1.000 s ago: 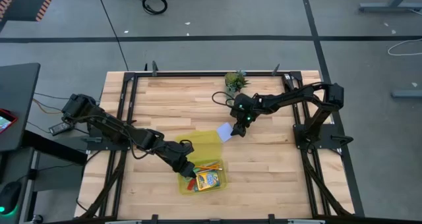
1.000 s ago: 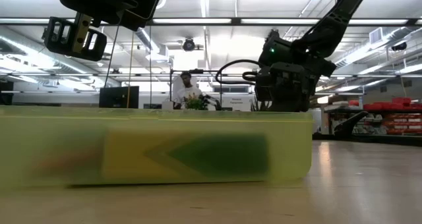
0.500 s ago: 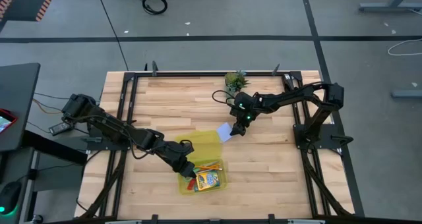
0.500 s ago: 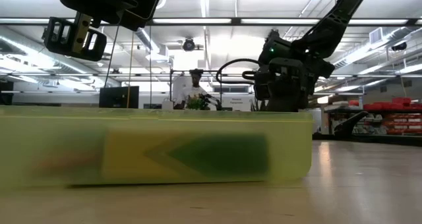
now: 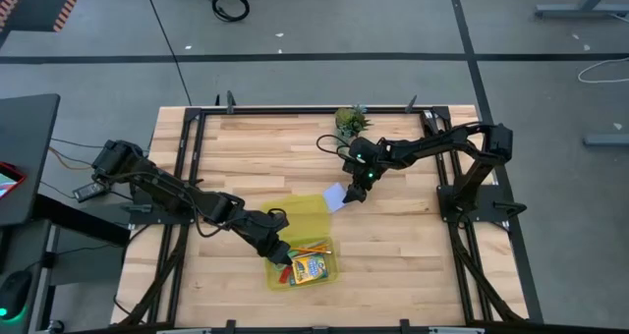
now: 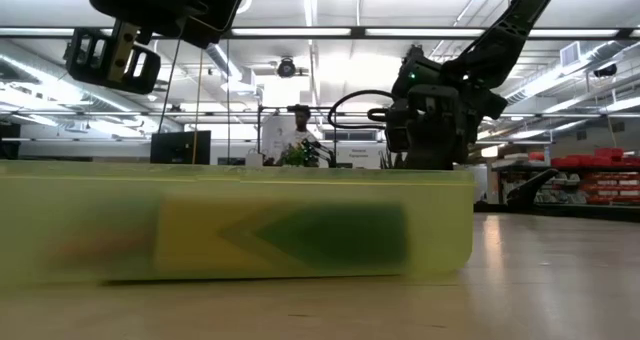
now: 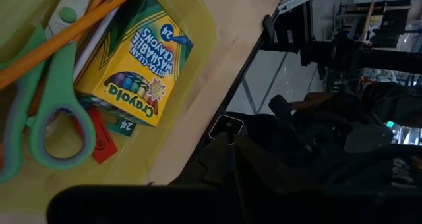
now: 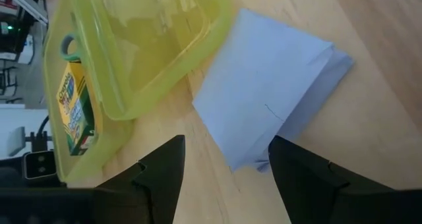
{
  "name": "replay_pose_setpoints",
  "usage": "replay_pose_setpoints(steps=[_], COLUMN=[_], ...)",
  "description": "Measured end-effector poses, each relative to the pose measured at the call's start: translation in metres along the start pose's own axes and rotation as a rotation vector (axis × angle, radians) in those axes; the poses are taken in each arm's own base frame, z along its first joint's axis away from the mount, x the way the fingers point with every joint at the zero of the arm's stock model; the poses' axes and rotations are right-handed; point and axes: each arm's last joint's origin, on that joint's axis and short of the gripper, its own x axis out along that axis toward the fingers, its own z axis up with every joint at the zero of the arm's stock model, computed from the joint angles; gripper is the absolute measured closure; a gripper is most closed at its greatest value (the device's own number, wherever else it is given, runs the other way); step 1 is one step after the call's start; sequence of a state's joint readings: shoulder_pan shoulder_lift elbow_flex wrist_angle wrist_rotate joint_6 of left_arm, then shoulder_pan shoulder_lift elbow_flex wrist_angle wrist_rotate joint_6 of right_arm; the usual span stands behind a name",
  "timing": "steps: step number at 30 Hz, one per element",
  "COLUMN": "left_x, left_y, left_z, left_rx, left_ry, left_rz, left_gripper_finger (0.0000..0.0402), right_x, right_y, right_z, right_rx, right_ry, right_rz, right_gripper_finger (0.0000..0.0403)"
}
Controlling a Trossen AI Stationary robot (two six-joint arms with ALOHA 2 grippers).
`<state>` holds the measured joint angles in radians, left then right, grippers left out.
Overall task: Pack school essentials
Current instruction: Put the violet sticky notes into the yellow supply box
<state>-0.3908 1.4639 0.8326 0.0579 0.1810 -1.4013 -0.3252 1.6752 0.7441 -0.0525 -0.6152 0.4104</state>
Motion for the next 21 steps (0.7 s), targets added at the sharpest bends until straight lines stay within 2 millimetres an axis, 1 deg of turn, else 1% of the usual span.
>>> replay_pose_setpoints(steps=[4, 10, 21], left_x=[0.0000, 0.0000, 0.0000], left_y=[0.0008, 0.0009, 0.0011], left_z=[0.0000, 0.0000, 0.0000], left_rx=[-0.001, 0.009, 0.022], left_ry=[0.001, 0.001, 0.001], left_rz=[0.008, 0.010, 0.011], left_gripper_finger=[0.0368, 0.0372, 0.0372], right_x=[0.0000, 0.0000, 0.0001], right_y=[0.0005, -0.0005, 0.0017], right_z=[0.0005, 0.0006, 0.0031], right_rx=[0.008, 0.073, 0.102], right_ry=[-0.002, -0.014, -0.027], right_rz=[0.009, -0.020, 0.014], right_gripper_finger=[0.0178, 0.0178, 0.0178])
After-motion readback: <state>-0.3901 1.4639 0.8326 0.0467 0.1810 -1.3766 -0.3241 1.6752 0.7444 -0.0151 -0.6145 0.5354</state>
